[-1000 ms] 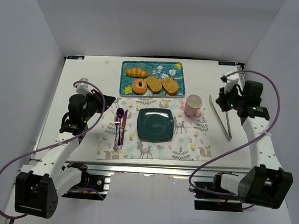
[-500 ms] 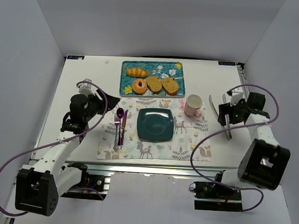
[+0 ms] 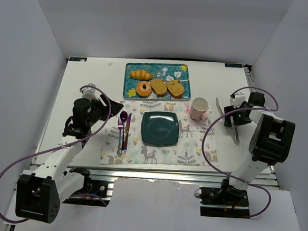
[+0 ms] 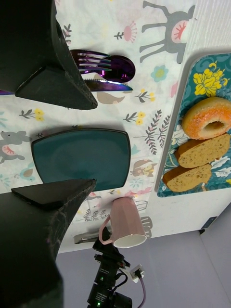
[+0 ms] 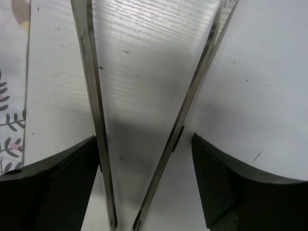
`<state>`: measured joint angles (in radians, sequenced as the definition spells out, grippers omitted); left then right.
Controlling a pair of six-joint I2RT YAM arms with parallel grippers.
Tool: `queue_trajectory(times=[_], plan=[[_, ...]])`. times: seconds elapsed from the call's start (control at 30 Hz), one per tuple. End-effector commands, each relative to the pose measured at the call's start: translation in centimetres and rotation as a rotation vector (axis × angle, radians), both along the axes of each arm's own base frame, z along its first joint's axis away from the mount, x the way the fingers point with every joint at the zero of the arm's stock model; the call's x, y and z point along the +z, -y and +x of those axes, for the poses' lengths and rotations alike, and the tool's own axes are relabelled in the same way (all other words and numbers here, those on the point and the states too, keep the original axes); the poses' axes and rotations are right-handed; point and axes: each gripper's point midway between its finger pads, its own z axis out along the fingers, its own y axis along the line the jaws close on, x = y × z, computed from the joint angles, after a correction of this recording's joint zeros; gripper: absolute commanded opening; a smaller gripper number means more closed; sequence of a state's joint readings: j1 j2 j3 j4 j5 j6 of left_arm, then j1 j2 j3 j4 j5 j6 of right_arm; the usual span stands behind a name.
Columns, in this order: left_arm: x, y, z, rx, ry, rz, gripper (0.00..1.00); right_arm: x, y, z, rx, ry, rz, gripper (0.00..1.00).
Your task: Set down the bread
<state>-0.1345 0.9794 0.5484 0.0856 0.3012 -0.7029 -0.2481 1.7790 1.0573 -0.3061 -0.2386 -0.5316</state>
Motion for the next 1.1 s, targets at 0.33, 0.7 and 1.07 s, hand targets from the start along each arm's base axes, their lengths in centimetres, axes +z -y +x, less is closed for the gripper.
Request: queue_trajectory(times=[0.33,0.7,1.07], plan=[[1.4,-0.3,1.0,0.024,0.043,0.006,0.69,-1.2,-1.1,-2.0,0.145,-0.119,0.026,0.77],[2.2,-0.7,0.6,0.042,0.047,0.019,0.69,-3.8,0.1,-3.2,0.135,-0.186,-0.005,0.41],[5.0,-0.8,0.5,0.062,0.109,-0.022,0.69,19.1,-10.5,4.3,0.284,0.208,0.472,0.17]])
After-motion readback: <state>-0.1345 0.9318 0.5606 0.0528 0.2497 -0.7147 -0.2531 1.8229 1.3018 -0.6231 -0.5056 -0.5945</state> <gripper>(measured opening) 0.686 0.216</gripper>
